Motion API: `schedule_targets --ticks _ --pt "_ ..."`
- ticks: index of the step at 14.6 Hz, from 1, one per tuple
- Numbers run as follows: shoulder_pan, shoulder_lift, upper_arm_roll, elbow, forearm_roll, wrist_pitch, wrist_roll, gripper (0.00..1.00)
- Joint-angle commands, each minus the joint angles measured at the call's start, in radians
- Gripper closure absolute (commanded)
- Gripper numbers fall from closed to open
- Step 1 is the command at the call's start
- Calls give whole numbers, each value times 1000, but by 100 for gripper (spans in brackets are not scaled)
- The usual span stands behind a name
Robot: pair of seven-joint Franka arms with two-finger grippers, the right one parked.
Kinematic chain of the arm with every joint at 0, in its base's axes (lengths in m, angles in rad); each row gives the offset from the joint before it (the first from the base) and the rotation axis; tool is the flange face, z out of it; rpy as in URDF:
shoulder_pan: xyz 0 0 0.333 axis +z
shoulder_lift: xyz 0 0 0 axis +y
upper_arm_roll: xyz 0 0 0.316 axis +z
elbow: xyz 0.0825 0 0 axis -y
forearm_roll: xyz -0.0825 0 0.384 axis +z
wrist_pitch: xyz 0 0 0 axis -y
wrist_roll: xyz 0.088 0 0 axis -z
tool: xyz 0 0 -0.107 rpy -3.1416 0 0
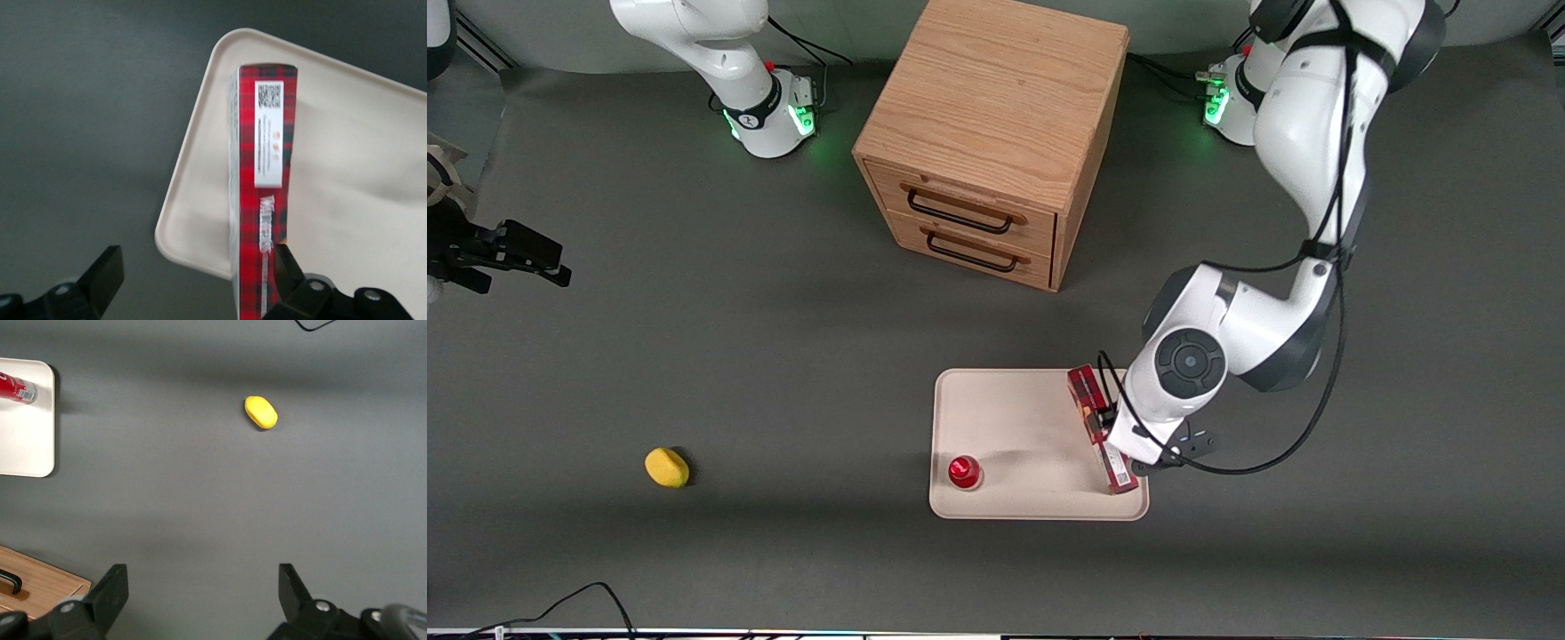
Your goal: Place red cookie box on tray
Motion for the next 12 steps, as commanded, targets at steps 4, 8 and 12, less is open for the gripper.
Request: schedule_targets --ticks 4,8,12 --pt "9 -262 6 9 -52 -391 107 0" --pt "62 -440 75 -38 -60 -556 374 0" --pt "60 -632 224 -221 -83 -547 601 0"
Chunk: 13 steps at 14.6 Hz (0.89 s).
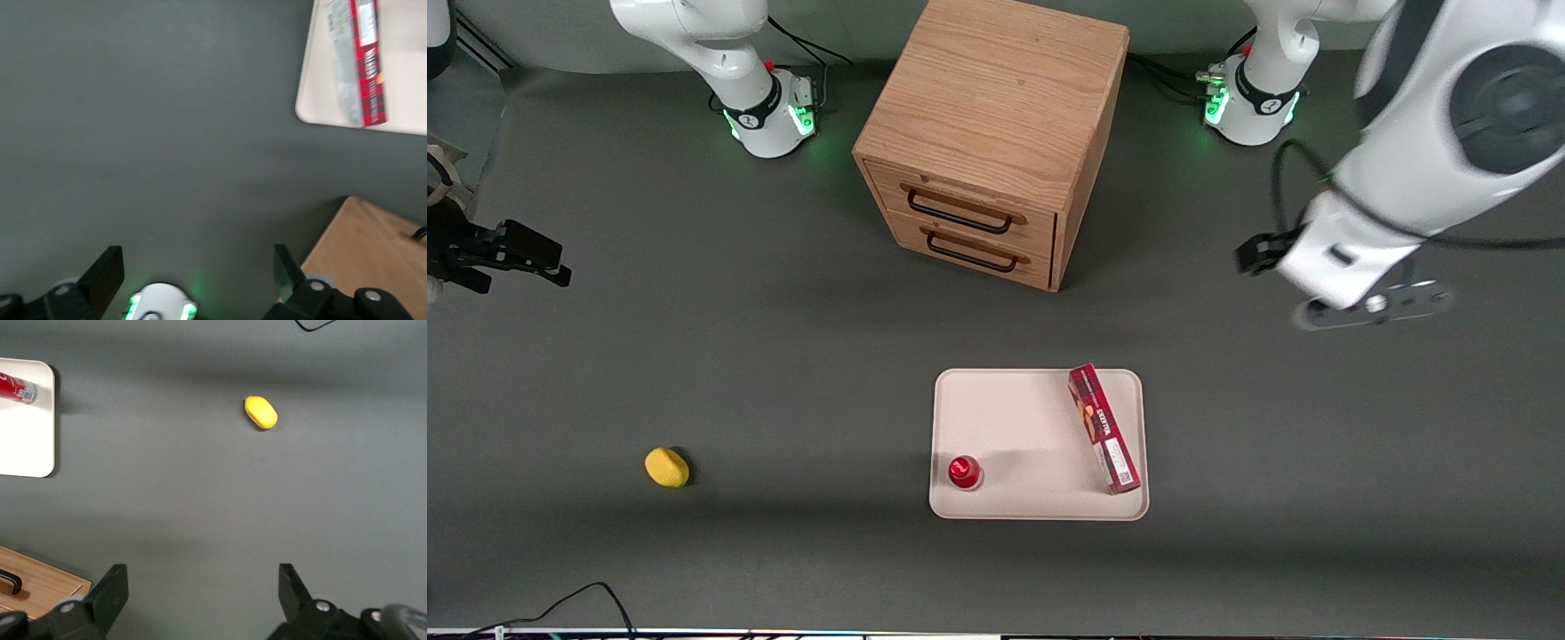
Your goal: Place red cookie box on tray
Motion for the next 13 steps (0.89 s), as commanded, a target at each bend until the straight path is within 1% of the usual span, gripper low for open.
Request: schedule_targets --ticks 1,2,4,6,7,10,13 --pt "-6 -148 96 -180 -18 29 152 0" --pt "-5 -180 128 -216 -18 38 204 0" --pt "-8 -257 203 -325 -18 110 316 0" --pt "-8 -346 248 -443 -15 189 392 0" --pt "-8 -371 268 -464 -12 193 416 0" --pt "-8 -379 317 -464 -2 214 505 0" --pt "-8 -368 325 -447 4 213 508 0"
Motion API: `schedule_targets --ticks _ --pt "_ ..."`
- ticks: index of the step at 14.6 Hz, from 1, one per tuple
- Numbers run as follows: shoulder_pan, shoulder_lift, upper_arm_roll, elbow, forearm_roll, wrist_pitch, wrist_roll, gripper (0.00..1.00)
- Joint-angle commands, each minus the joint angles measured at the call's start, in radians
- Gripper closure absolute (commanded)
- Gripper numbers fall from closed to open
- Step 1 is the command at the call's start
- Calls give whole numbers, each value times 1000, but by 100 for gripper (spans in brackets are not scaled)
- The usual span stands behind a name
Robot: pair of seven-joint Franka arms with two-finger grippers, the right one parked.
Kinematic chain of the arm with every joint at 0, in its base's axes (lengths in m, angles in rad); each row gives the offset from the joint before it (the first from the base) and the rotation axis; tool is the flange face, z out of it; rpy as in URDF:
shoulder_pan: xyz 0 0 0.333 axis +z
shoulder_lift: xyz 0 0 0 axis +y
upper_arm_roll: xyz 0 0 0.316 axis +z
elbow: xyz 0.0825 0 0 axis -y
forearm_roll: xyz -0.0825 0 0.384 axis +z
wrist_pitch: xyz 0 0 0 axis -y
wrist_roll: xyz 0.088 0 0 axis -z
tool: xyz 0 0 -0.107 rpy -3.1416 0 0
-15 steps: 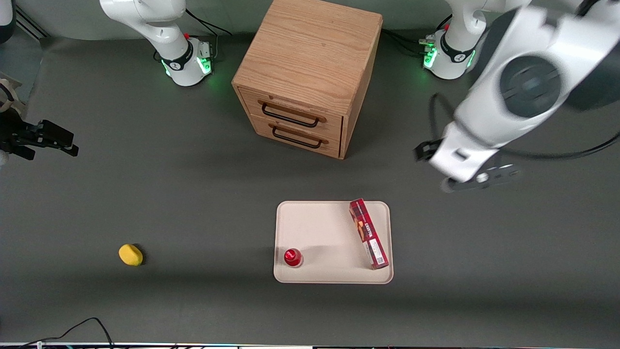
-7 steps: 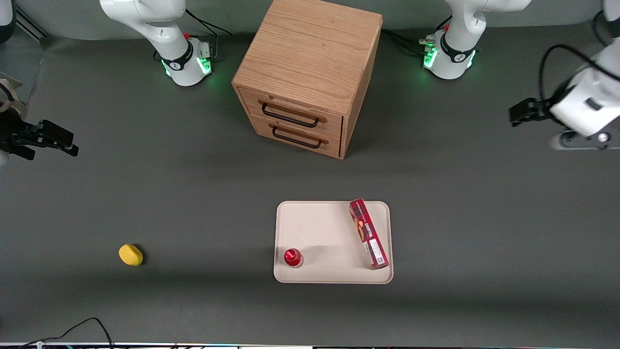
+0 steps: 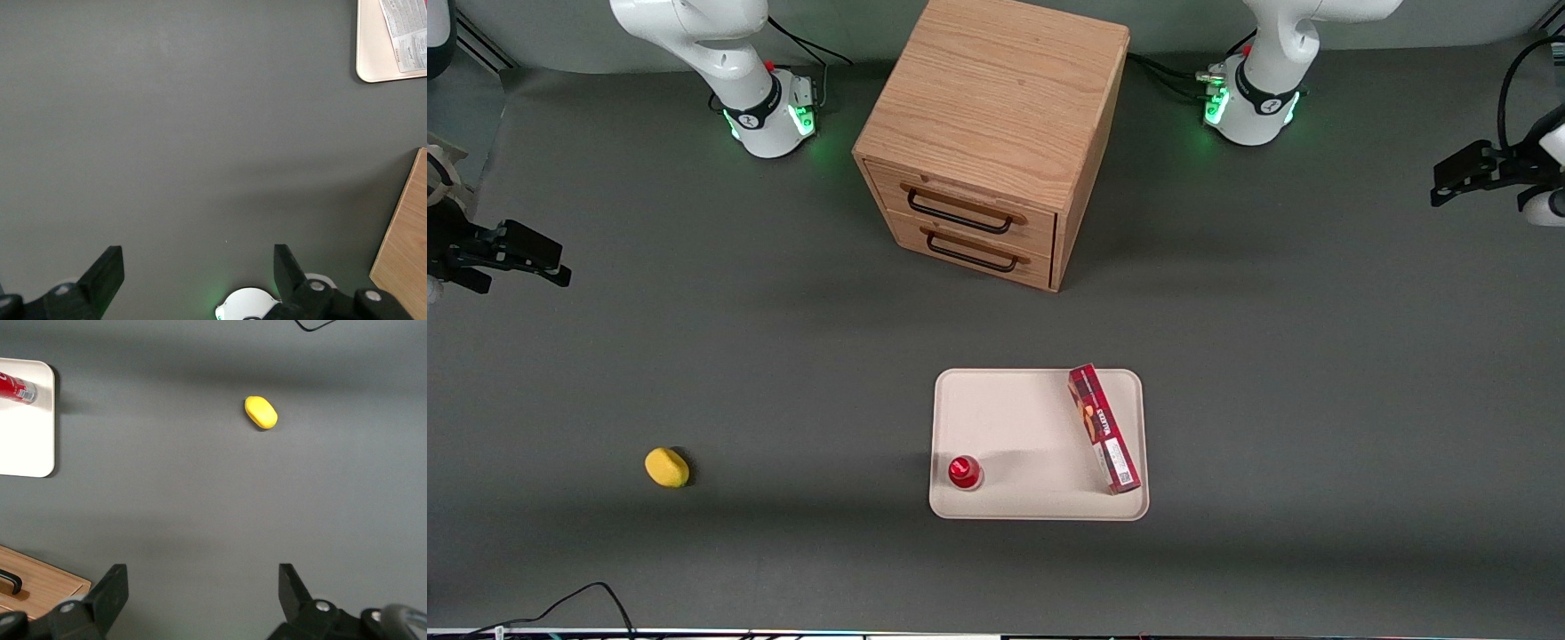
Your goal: Place red cookie box on tray
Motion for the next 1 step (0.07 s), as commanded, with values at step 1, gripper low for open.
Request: schedule_targets --ticks 1 --pt "-13 -10 6 -12 8 20 6 0"
